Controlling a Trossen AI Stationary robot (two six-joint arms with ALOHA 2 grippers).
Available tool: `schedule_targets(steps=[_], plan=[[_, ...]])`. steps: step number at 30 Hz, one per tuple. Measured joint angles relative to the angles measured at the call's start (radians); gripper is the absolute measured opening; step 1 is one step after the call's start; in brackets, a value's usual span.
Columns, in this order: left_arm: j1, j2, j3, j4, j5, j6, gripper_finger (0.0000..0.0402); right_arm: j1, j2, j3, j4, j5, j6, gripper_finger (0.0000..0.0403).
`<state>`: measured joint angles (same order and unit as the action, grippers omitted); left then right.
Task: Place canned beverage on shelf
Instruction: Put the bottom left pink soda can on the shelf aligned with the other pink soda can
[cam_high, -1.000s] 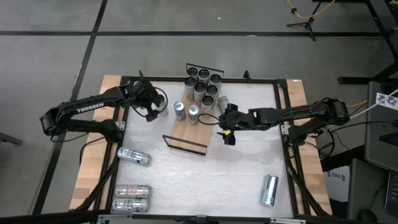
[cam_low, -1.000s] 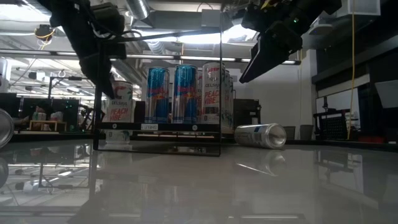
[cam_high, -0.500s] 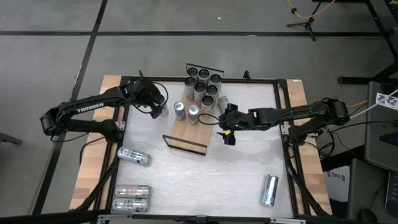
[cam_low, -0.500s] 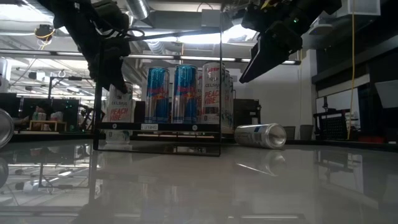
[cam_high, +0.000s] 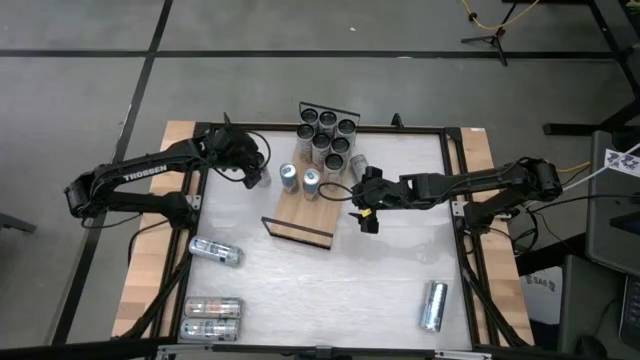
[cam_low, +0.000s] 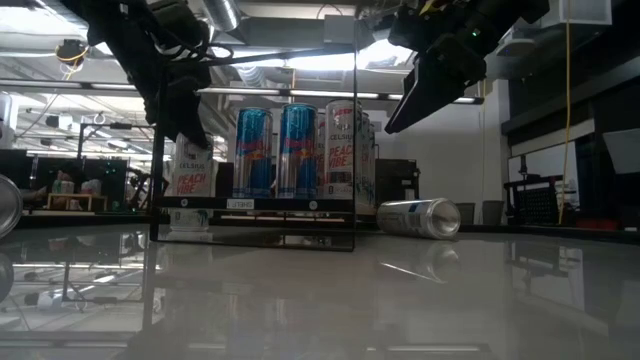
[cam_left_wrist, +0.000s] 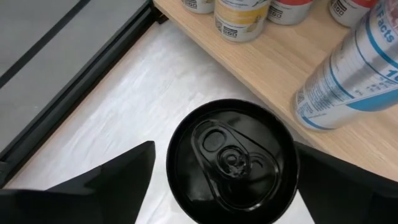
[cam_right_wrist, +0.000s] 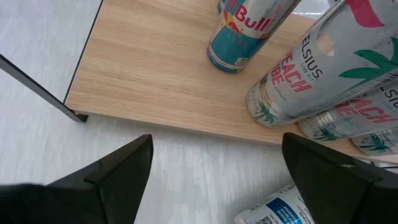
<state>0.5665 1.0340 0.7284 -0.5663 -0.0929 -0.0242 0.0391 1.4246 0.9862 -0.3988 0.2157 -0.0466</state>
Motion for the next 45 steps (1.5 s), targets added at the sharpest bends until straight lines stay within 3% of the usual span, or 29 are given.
schedule_targets(steps=[12, 32, 45], plan=[[0.000, 0.001, 0.013, -0.006, -0.001, 0.028, 0.0230, 0.000, 0.000, 0.000, 0.000, 0.000, 0.000, 0.0351], [0.000, 0.034, 0.353, 0.003, 0.011, 0.061, 0.0230, 0.000, 0.000, 0.000, 0.000, 0.000, 0.000, 0.0351], [-0.055, 0.246, 0.375, 0.033, 0.065, 0.040, 0.0230, 0.000, 0.000, 0.000, 0.000, 0.000, 0.000, 0.0351]])
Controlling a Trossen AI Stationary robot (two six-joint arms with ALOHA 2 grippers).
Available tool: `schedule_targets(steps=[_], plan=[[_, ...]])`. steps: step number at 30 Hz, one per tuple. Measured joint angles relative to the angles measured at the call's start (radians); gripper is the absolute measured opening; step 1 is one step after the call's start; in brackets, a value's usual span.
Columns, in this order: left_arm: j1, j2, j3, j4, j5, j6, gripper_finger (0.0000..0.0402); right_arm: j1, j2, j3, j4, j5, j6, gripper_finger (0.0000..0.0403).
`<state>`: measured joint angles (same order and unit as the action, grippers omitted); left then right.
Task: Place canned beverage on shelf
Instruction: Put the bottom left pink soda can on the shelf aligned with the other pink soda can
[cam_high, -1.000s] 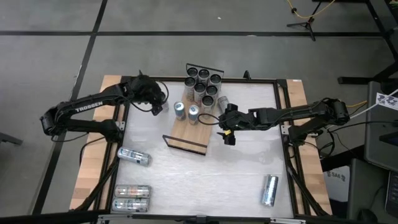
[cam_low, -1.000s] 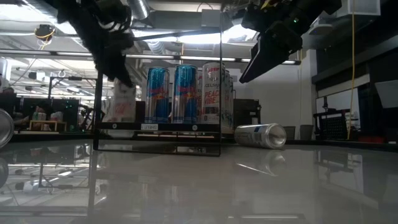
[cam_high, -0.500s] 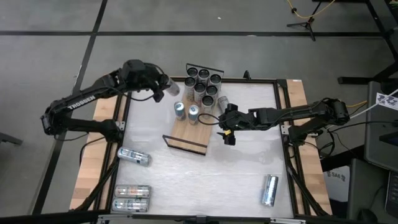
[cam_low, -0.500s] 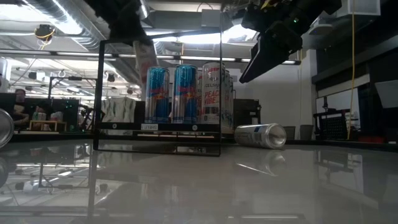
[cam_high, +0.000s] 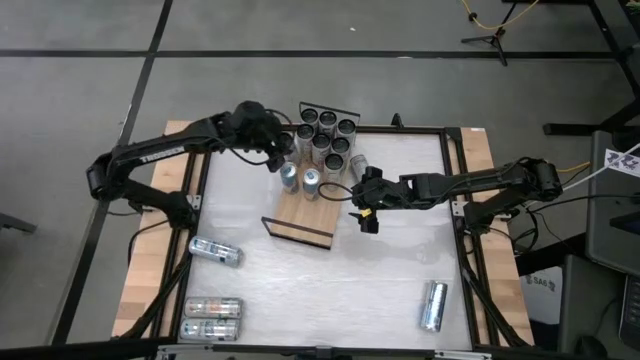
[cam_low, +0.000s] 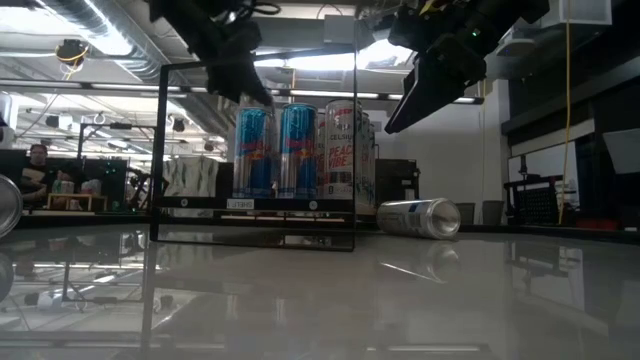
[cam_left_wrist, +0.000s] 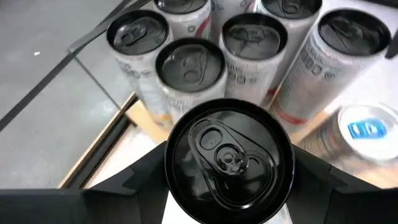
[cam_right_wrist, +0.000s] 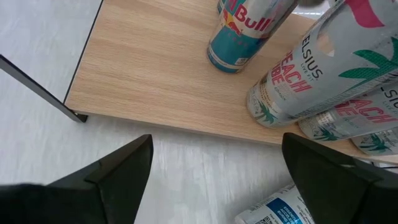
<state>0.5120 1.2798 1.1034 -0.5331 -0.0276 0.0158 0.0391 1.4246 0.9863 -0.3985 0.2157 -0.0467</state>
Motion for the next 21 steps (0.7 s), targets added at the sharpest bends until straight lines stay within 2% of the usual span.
schedule_targets(steps=[6, 21], plan=[[-0.001, 0.055, 0.001, 0.087, 0.080, -0.014, 0.0232, 0.000, 0.000, 0.000, 0.000, 0.000, 0.000, 0.0351], [-0.012, 0.090, 0.001, 0.087, 0.106, -0.067, 0.0232, 0.000, 0.000, 0.000, 0.000, 0.000, 0.000, 0.0351]])
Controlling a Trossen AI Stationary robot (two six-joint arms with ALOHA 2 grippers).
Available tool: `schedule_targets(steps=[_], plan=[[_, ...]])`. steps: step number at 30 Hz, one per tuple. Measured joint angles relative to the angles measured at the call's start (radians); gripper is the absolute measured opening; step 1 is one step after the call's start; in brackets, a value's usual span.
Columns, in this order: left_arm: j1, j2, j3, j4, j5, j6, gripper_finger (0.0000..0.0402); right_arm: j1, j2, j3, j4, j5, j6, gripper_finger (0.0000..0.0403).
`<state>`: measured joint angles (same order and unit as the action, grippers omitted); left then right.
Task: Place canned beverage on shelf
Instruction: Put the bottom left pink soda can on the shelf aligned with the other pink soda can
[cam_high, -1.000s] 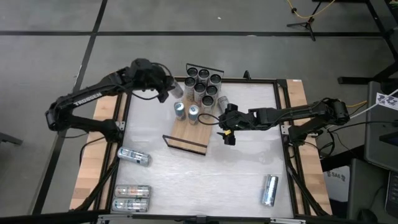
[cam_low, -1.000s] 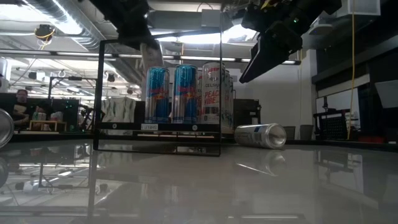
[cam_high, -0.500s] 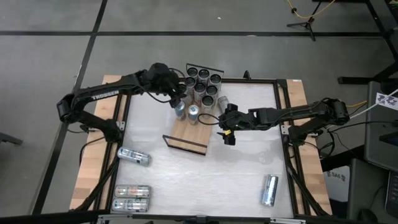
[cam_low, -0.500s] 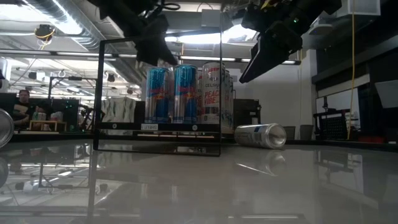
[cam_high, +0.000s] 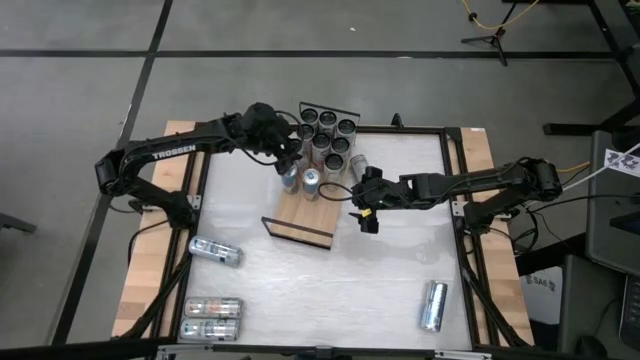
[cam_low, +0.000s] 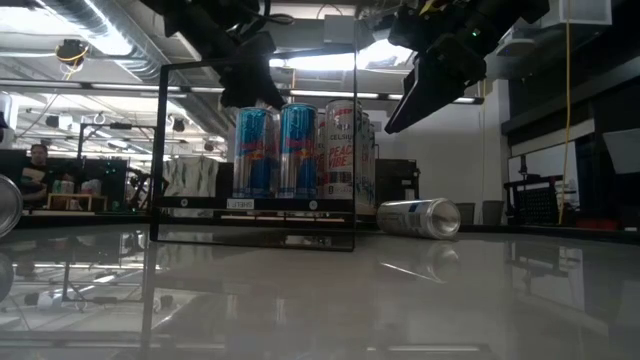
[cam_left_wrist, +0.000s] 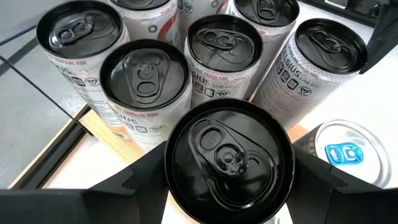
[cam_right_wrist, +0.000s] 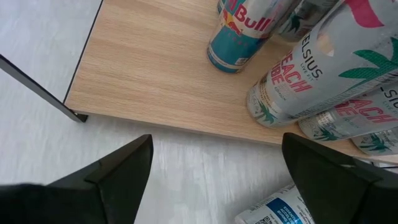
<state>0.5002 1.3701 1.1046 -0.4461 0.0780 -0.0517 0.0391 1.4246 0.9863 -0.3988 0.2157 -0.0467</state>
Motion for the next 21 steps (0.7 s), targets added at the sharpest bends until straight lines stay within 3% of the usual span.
schedule_targets(steps=[21], plan=[[-0.046, 0.052, 0.000, 0.017, -0.040, 0.000, 0.0233, 0.000, 0.000, 0.000, 0.000, 0.000, 0.000, 0.0351]])
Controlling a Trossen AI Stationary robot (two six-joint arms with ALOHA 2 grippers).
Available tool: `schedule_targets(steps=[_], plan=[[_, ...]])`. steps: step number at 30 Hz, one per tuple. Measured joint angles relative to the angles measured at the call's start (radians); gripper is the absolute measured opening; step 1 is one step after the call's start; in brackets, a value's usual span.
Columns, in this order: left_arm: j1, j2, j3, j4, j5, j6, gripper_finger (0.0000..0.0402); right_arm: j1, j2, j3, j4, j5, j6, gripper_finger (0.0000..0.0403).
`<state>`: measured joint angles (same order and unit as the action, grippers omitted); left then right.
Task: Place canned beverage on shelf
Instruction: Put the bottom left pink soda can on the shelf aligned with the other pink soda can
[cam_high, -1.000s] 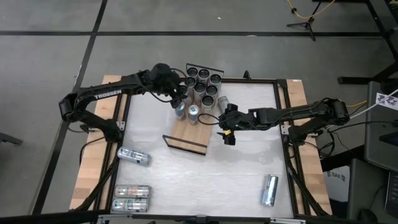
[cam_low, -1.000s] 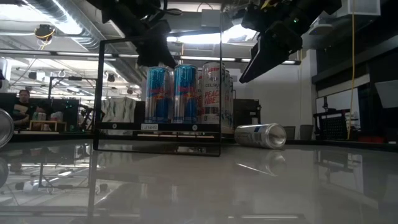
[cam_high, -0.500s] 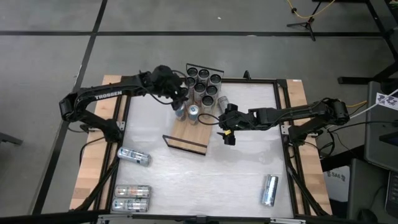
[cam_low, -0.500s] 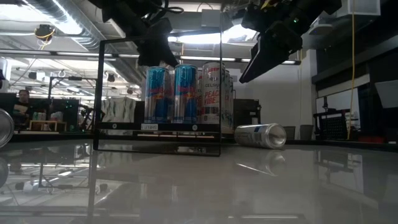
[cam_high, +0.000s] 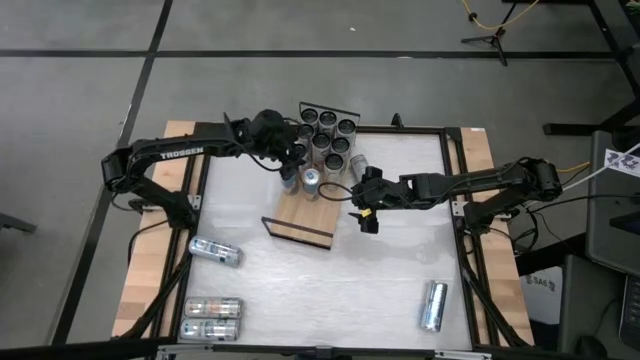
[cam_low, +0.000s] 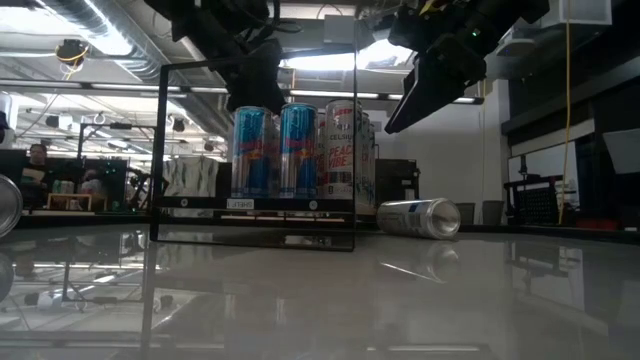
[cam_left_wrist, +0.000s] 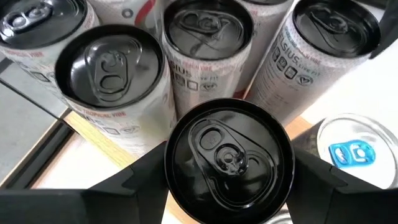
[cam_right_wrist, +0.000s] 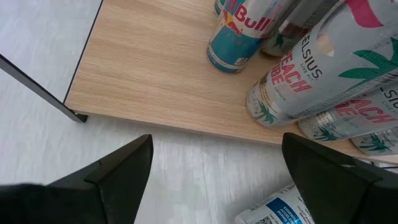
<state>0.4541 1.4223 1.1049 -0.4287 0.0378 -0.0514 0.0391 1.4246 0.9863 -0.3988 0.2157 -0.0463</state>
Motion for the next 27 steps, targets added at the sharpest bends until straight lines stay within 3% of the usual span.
schedule_targets(steps=[14, 27], plan=[[0.000, 0.004, 0.002, 0.041, 0.005, 0.001, 0.0287, 0.000, 0.000, 0.000, 0.000, 0.000, 0.000, 0.0351], [-0.005, 0.004, 0.002, 0.143, 0.005, 0.000, 0.0286, 0.000, 0.000, 0.000, 0.000, 0.000, 0.000, 0.0351]])
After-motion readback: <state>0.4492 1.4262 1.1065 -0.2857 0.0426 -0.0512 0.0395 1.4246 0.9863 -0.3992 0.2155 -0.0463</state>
